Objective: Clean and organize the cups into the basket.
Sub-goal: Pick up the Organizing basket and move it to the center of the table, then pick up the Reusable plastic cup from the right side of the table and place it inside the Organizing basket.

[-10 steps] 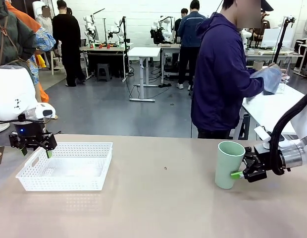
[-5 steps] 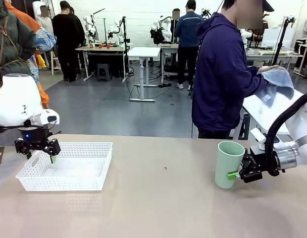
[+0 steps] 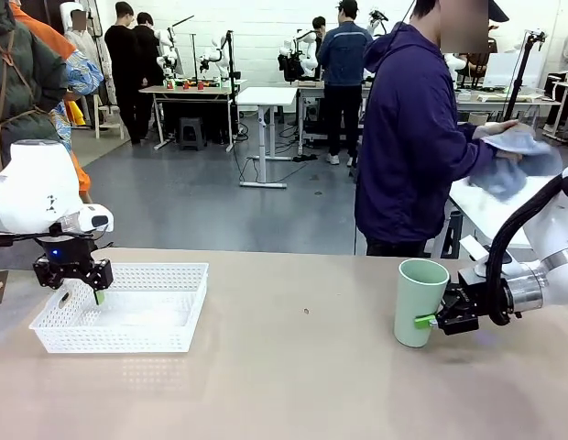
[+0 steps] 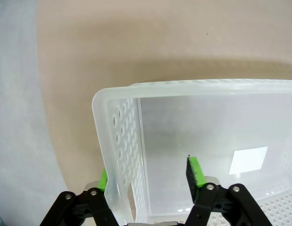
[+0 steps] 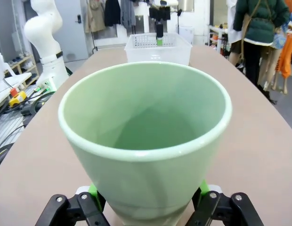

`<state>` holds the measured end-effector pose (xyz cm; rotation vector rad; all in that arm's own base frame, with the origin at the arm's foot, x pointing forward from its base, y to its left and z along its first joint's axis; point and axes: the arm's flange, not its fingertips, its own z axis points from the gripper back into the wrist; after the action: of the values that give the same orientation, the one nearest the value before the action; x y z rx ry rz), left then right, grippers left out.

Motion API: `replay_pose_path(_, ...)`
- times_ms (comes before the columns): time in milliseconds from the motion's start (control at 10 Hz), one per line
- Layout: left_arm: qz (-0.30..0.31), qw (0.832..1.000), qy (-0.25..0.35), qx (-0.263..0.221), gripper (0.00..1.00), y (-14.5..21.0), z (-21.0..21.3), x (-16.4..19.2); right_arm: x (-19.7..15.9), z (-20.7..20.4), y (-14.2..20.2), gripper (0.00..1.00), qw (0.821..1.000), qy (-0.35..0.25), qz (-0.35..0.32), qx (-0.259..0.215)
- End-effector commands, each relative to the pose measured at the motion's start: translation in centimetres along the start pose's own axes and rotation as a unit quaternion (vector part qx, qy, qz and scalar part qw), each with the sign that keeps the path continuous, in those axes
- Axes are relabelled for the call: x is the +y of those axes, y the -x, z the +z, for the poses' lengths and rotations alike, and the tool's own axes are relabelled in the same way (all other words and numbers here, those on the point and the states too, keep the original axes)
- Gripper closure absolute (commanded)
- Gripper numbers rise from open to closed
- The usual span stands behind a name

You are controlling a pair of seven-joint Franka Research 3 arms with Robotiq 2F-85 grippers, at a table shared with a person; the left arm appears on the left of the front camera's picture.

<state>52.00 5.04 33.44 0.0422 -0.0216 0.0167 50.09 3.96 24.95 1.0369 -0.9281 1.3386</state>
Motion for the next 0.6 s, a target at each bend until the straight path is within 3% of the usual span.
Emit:
replay_pose_path(0, -0.010, 1.000, 0.006, 0.000, 1.00, -0.15, 0.22, 0.41, -0.33, -0.04, 0.12, 1.00, 1.000, -0.008, 0.007, -0.005)
replay_pose_path(200, -0.011, 1.000, 0.004, -0.002, 1.00, -0.03, 0.35, 0.51, -0.27, -0.12, 0.15, 1.00, 1.000, -0.012, 0.009, -0.004)
replay_pose_path(300, -0.012, 1.000, 0.004, -0.002, 0.94, 0.03, 0.43, 0.49, -0.22, -0.14, 0.14, 0.75, 1.000, -0.013, 0.009, -0.003)
replay_pose_path(400, -0.011, 1.000, 0.004, -0.001, 1.00, 0.05, 0.46, 0.47, -0.19, -0.14, 0.15, 0.75, 1.000, -0.014, 0.009, -0.002)
replay_pose_path(500, -0.011, 1.000, 0.003, -0.001, 1.00, 0.07, 0.52, 0.45, -0.18, -0.13, 0.15, 1.00, 1.000, -0.014, 0.009, -0.002)
